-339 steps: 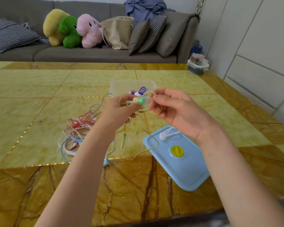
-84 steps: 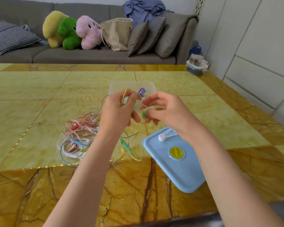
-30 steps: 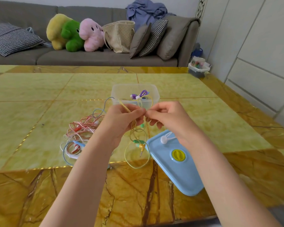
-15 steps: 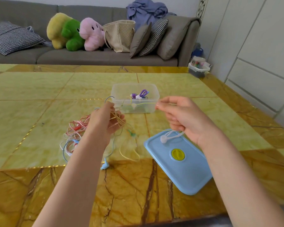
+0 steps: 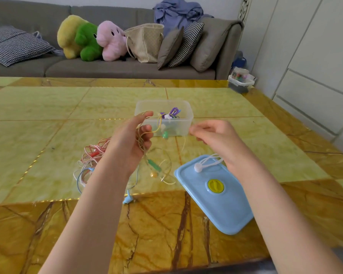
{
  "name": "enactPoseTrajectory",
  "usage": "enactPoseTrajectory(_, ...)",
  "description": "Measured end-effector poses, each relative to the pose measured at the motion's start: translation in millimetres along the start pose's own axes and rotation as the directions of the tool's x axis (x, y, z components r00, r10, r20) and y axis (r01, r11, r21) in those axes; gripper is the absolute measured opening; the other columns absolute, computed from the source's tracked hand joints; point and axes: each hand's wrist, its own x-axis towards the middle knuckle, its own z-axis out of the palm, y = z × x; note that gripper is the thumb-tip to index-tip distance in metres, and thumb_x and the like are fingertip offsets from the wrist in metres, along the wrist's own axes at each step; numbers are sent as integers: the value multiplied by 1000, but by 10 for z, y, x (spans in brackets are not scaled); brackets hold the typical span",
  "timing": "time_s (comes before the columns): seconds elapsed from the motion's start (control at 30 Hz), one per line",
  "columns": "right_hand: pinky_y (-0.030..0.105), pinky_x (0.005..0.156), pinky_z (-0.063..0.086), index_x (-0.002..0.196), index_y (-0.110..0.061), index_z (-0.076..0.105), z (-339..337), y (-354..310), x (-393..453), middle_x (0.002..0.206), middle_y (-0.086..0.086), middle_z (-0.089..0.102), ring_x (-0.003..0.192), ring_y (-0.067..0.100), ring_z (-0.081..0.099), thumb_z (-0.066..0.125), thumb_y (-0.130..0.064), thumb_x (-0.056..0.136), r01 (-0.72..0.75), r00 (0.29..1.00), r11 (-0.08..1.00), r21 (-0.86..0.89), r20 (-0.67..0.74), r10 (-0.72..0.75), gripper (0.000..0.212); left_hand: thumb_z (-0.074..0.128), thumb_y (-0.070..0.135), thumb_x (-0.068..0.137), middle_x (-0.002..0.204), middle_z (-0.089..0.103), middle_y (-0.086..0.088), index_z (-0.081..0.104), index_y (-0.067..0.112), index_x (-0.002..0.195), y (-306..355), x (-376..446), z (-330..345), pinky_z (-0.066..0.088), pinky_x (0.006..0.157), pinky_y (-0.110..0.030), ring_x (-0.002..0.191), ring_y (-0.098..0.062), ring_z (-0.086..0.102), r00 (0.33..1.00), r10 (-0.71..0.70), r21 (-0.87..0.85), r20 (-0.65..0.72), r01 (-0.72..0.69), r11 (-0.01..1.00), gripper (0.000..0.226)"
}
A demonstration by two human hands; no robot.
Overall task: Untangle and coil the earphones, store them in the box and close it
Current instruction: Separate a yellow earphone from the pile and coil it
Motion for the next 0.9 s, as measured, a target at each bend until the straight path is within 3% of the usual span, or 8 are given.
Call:
enactPoseTrajectory(0.1,25,77,50,87,-13,68,8,-65,10,84,2,67,74,9,59,61,-19,87,116,987,990,79,-118,-106,9,43,17,97,43,49,9,64,19,86,-18,-37,47,32,41,-14,42,-4,42,998,59,114,5,-59,992,24)
enactPoseTrajectory(0.2,20,72,50,78,-8,67,45,-156,-32,76,1,67,69,8,60,55,-17,92,185,983,972,143,-28,-183,20,43,15,97,47,55,9,66,18,92,-52,-81,90,34,42,-14,44,-3,46,990,138,205,24,-140,969,24)
enactPoseTrajectory(0.4,26,66,49,69,-11,65,117,-195,-57,67,0,64,62,12,58,54,-34,93,138,987,976,167,53,-149,35,40,10,96,43,56,8,65,21,85,-94,-92,151,33,49,-20,40,-3,45,953,297,360,-61,-256,897,29)
enactPoseTrajectory(0.53,27,63,41,74,0,64,150,-172,-87,62,1,55,60,11,50,69,-48,77,163,977,972,-172,166,-135,49,39,8,96,40,55,8,62,20,82,-103,-94,181,36,43,-15,38,-2,45,937,341,388,-71,-289,875,30)
enactPoseTrajectory(0.63,24,57,37,75,-3,67,177,-155,-101,62,1,56,58,10,48,75,-34,76,206,958,901,-382,268,-106,32,38,8,97,41,56,6,61,17,81,-103,-80,176,39,43,-13,39,-4,46,948,309,340,-76,-267,902,29)
enactPoseTrajectory(0.7,16,52,39,74,-6,69,168,-143,-89,59,-1,59,52,8,52,73,-25,79,207,956,897,-392,276,-99,20,44,16,96,46,57,5,62,15,83,-98,-75,167,42,47,-14,43,-5,48,962,273,364,-22,-247,898,22)
enactPoseTrajectory(0.8,9,43,35,76,-5,69,130,-112,-52,55,-3,60,45,8,53,68,-17,83,129,985,955,-267,145,-93,14,59,33,88,62,60,2,63,13,91,-97,-85,151,47,57,-17,55,-6,52,967,198,450,158,-249,858,20)
enactPoseTrajectory(0.9,9,41,33,74,-3,69,88,-100,-36,56,1,62,43,11,50,65,-11,84,98,994,984,-147,71,-88,13,66,18,84,62,63,3,62,9,88,-127,-112,151,50,60,-20,56,-5,57,945,208,591,252,-321,740,11)
